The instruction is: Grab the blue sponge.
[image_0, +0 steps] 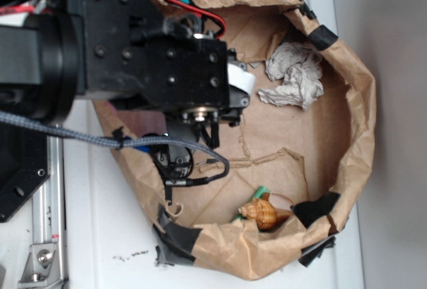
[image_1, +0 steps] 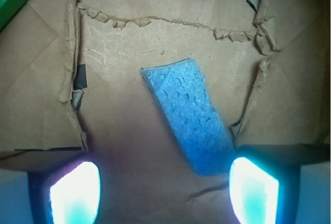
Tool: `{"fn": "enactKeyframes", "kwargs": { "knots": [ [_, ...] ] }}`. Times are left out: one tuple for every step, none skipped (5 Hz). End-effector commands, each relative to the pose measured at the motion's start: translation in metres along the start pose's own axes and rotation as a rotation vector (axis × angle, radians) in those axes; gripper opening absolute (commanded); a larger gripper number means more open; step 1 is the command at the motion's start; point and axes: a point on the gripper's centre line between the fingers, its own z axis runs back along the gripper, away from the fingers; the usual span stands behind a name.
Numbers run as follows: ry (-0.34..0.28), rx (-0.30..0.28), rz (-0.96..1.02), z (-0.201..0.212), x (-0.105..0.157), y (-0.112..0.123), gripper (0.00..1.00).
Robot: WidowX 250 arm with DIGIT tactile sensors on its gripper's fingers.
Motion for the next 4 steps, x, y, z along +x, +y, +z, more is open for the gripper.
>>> {"fn": "enactKeyframes", "kwargs": {
  "knots": [
    [-0.005, 0.050, -0.060, -0.045, 0.013, 0.004, 0.92],
    [0.035, 0.084, -0.025, -0.053, 0.016, 0.004, 0.00],
    [0.026, 0.098, -0.005, -0.042, 0.014, 0.005, 0.00],
    [-0.039, 0.136, 0.070, -0.004, 0.016, 0.007, 0.00]
  ]
}}
